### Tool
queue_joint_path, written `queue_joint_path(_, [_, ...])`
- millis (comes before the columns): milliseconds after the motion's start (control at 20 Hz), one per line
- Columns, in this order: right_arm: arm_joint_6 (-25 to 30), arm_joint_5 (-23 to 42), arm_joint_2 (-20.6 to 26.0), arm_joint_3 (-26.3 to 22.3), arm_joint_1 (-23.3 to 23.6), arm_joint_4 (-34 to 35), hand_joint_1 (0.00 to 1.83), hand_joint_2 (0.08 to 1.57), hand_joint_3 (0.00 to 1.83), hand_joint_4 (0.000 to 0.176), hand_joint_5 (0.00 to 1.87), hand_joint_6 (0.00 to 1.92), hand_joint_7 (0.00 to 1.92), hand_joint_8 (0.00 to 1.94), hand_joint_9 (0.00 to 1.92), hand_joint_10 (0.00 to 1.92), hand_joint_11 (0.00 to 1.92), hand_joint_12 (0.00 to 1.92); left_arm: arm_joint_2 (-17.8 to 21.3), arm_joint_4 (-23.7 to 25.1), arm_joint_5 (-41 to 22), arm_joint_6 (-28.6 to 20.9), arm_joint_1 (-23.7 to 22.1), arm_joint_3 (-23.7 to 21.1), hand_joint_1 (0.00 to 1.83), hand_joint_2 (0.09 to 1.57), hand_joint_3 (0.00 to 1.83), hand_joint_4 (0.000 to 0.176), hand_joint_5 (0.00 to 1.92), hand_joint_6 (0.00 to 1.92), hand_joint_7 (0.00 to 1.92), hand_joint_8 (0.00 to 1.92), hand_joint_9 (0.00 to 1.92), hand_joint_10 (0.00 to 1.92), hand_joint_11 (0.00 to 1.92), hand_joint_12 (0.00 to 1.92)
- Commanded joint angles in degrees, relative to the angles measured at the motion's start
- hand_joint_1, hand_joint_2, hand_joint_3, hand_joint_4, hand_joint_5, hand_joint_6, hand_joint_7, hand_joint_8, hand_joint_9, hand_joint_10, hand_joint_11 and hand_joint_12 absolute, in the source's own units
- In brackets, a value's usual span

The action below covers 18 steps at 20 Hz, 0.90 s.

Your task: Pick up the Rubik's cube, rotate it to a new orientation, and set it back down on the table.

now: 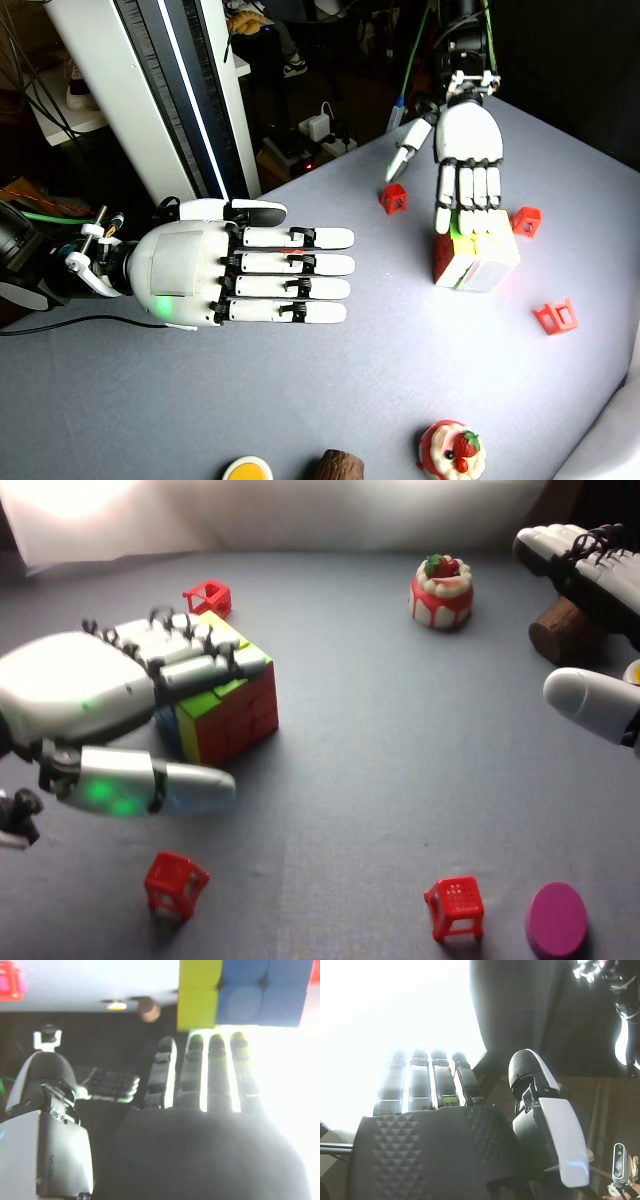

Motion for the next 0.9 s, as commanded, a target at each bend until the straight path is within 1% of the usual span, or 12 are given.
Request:
queue_joint_path(0, [0.4,7.3,0.4,0.0,0.5,0.6,0.0,1.39,0.0,0.0,0.0,0.0,0.0,0.0,0.0,0.0,0.0,0.0,0.4,-2.3,-10.8,0.9,-0.9,-0.3,0.0,1.12,0.0,0.026,0.0,0.0,0.0,0.0,0.0,0.0,0.0,0.0])
queue_joint_path(100, [0.4,7.3,0.5,0.0,0.5,0.6,0.0,1.37,0.0,0.0,0.0,0.0,0.0,0.0,0.0,0.0,0.0,0.0,0.7,-4.7,-15.7,2.5,-1.0,-0.8,0.0,1.1,0.0,0.007,0.0,0.0,0.0,0.0,0.0,0.0,0.0,0.0])
queue_joint_path(200, [0.4,7.3,0.7,0.0,0.5,0.6,0.0,1.37,0.0,0.0,0.0,0.0,0.0,0.0,0.0,0.0,0.0,0.0,0.7,-6.3,-19.9,3.3,-1.0,-1.0,0.0,1.1,0.0,0.068,0.0,0.0,0.0,0.0,0.0,0.0,0.0,0.0])
queue_joint_path(250, [0.4,7.3,1.1,-0.2,0.5,0.7,0.0,1.36,0.0,0.0,0.0,0.0,0.0,0.0,0.0,0.0,0.0,0.0,0.7,-7.4,-22.2,4.2,-1.2,-1.2,0.08,1.11,0.0,0.079,0.0,0.0,0.0,0.0,0.0,0.0,0.0,0.0])
queue_joint_path(400, [0.4,7.3,2.7,-1.1,0.5,1.4,0.0,1.37,0.0,0.0,0.0,0.0,0.0,0.0,0.0,0.0,0.0,0.0,0.1,-9.8,-25.9,6.0,-1.5,-1.3,0.14,1.08,0.0,0.092,0.0,0.0,0.0,0.0,0.0,0.0,0.0,0.0])
queue_joint_path(450, [0.4,7.2,3.1,-1.2,0.5,1.4,0.1,1.33,0.0,0.0,0.0,0.0,0.0,0.0,0.0,0.0,0.0,0.0,-0.1,-10.6,-26.7,6.0,-1.5,-1.1,0.34,1.06,0.0,0.108,0.0,0.0,0.0,0.0,0.0,0.0,0.0,0.0])
queue_joint_path(500, [0.4,7.2,3.4,-1.3,0.5,1.5,0.11,1.33,0.0,0.0,0.0,0.0,0.0,0.0,0.0,0.0,0.0,0.0,-0.6,-11.7,-27.8,6.0,-1.4,-0.7,0.39,1.06,0.0,0.101,0.0,0.0,0.0,0.0,0.0,0.0,0.0,0.0])
queue_joint_path(600, [0.4,7.2,4.3,-1.5,0.5,1.9,0.15,1.31,0.0,0.0,0.0,0.0,0.0,0.0,0.0,0.0,0.0,0.0,-1.4,-14.1,-30.1,5.9,-0.6,-0.2,0.39,1.06,0.0,0.123,0.0,0.0,0.0,0.0,0.0,0.0,0.0,0.0])
queue_joint_path(650, [0.4,7.3,4.9,-1.8,0.5,2.3,0.26,1.27,0.0,0.0,0.0,0.0,0.0,0.0,0.0,0.0,0.0,0.0,-1.7,-15.6,-31.7,5.6,0.2,0.0,0.39,1.03,0.0,0.149,0.0,0.0,0.0,0.0,0.0,0.0,0.0,0.0])
queue_joint_path(750, [0.4,7.3,6.0,-2.3,0.9,2.5,0.27,1.25,0.0,0.0,0.0,0.0,0.0,0.0,0.0,0.0,0.0,0.0,-1.7,-17.9,-34.6,5.0,1.6,0.0,0.22,1.02,0.0,0.115,0.0,0.0,0.0,0.0,0.0,0.0,0.0,0.0])
queue_joint_path(800, [0.4,7.4,6.5,-2.6,1.1,2.6,0.25,1.25,0.0,0.0,0.0,0.0,0.0,0.0,0.0,0.0,0.0,0.0,-1.7,-18.6,-35.8,4.7,2.1,0.0,0.17,1.09,0.02,0.145,0.0,0.0,0.0,0.0,0.0,0.0,0.0,0.0])
queue_joint_path(850, [0.4,7.7,7.0,-2.9,1.4,2.7,0.25,1.25,0.0,0.0,0.0,0.0,0.0,0.0,0.0,0.0,0.0,0.0,-1.7,-19.4,-37.3,4.1,2.8,0.0,0.17,1.09,0.02,0.145,0.0,0.0,0.0,0.0,0.0,0.0,0.0,0.0])
